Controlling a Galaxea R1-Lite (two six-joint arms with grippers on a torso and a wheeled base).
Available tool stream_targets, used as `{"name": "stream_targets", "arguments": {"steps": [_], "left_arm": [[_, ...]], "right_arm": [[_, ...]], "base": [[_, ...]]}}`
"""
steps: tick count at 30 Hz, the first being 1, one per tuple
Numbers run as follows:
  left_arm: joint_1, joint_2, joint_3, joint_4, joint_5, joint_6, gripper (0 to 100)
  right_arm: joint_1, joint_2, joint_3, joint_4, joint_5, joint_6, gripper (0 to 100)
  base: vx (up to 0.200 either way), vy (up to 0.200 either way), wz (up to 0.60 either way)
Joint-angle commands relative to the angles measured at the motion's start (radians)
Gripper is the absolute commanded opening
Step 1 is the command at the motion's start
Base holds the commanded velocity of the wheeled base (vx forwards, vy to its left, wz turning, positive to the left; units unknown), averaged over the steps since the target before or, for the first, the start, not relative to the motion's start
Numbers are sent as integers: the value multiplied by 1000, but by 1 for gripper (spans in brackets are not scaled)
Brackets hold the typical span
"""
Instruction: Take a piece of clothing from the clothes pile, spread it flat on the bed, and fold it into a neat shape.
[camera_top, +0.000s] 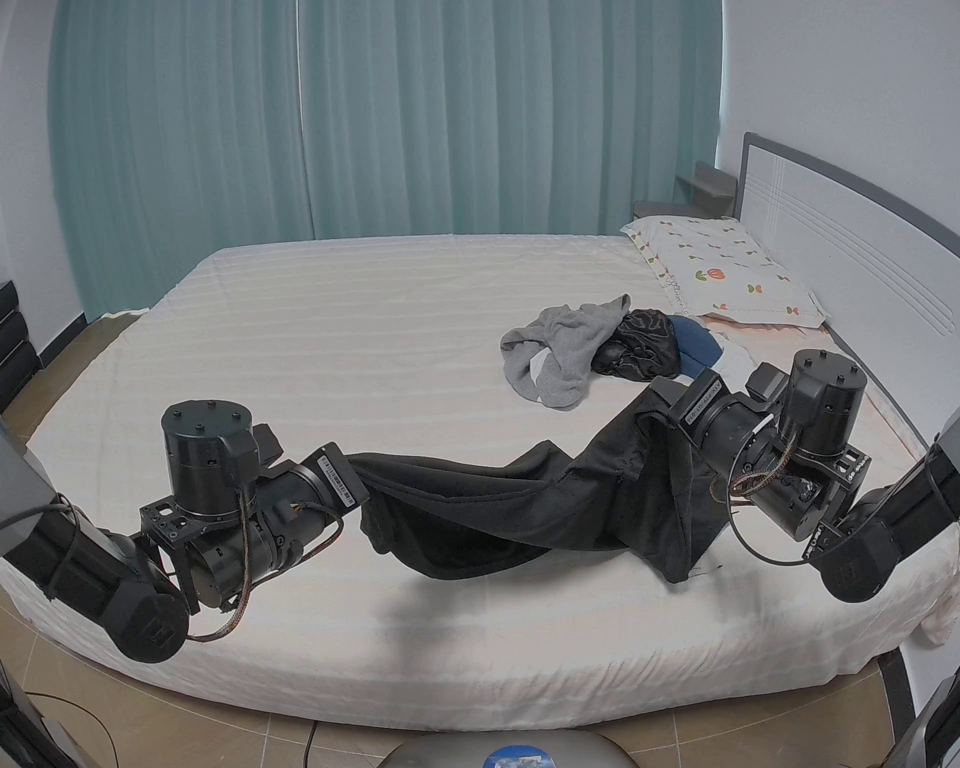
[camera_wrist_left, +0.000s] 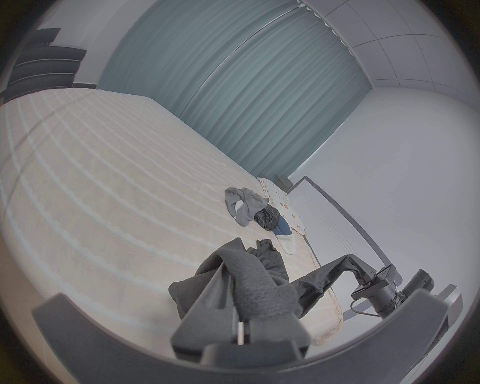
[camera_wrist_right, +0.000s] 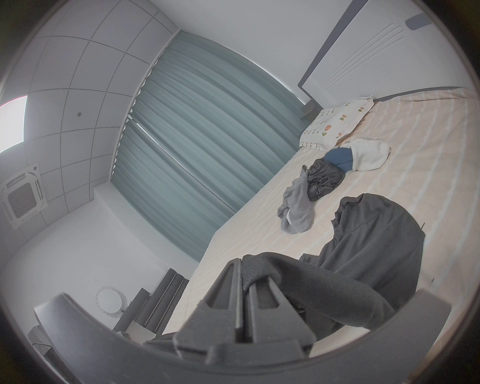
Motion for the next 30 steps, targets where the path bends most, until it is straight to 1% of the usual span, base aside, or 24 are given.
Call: {"name": "stream_targets", "arguments": {"steps": [1,30], "left_arm": [[4,-9,0,-1,1,0,0],[57,-57,-9,13,-1,3,0]], "right_arm": [[-10,4,-3,-5,3,1,0],[-2,-41,5,-9,17,9,0]], "base": [[0,200,0],[0,200,0]]}}
